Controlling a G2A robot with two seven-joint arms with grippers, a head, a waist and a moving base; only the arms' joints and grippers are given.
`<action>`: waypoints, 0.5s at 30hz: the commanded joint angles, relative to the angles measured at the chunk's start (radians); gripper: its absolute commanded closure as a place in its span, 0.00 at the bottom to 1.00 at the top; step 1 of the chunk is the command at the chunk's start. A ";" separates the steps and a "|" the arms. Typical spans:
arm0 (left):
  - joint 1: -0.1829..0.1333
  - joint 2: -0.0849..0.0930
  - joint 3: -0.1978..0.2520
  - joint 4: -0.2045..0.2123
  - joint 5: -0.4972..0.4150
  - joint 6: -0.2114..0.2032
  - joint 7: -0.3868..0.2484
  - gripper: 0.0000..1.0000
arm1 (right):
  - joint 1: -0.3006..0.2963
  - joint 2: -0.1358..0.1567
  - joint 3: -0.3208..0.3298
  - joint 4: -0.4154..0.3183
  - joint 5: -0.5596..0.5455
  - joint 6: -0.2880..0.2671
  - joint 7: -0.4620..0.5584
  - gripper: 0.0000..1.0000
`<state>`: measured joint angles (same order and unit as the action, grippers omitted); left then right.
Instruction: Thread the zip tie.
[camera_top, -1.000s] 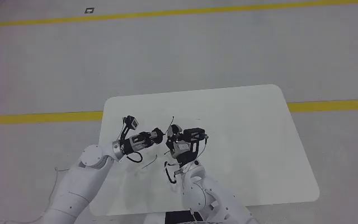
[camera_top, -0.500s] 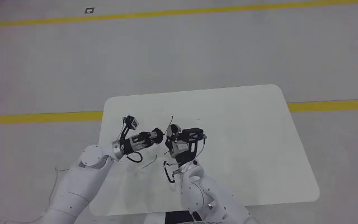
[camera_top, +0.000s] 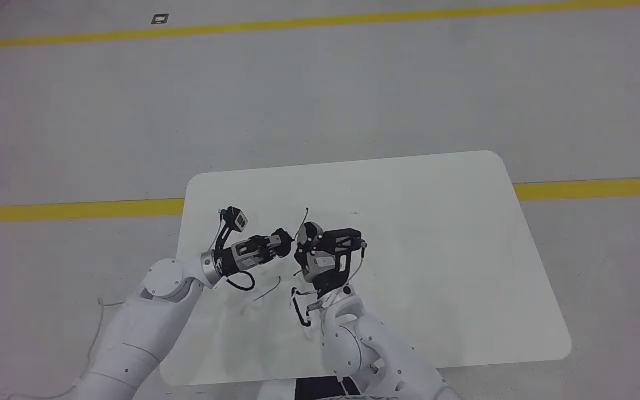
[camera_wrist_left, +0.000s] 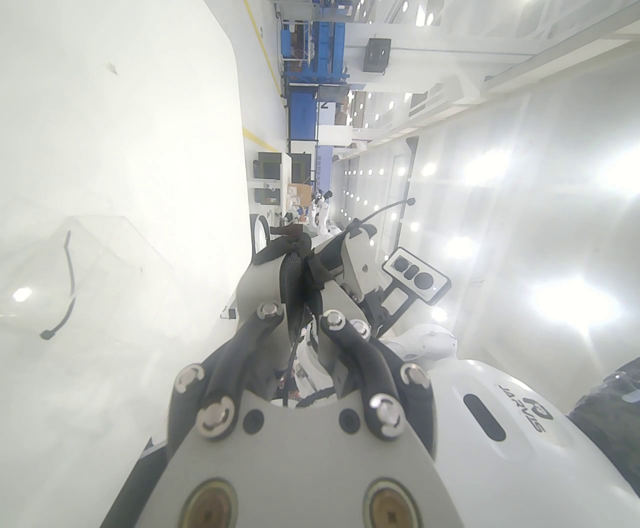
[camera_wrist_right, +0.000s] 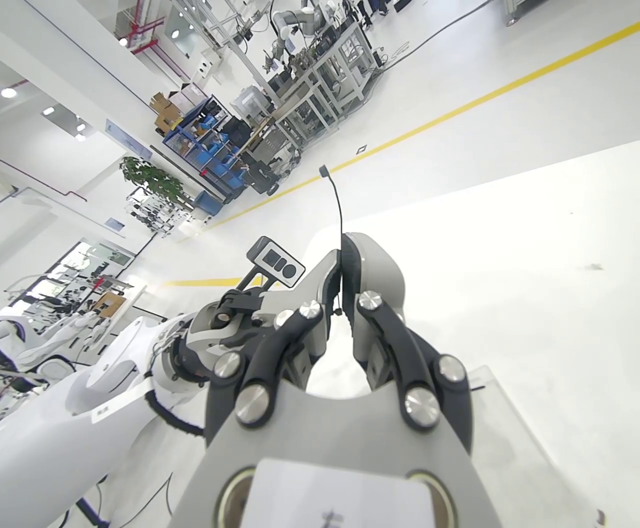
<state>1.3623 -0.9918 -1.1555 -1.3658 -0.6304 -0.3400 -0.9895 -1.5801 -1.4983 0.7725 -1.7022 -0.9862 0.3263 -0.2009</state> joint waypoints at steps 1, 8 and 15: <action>0.000 0.000 0.000 0.000 0.000 0.000 0.000 1.00 | 0.000 0.000 -0.001 0.001 -0.001 0.001 0.002 1.00; 0.000 0.000 0.000 0.000 0.000 0.000 0.000 1.00 | 0.000 0.001 -0.002 0.003 -0.011 0.005 0.008 1.00; 0.000 0.000 0.000 0.000 0.000 0.000 0.000 1.00 | -0.003 0.000 0.000 0.003 -0.023 0.014 0.005 1.00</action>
<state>1.3623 -0.9918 -1.1555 -1.3658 -0.6304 -0.3400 -0.9895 -1.5822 -1.4984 0.7718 -1.6989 -1.0073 0.3403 -0.1961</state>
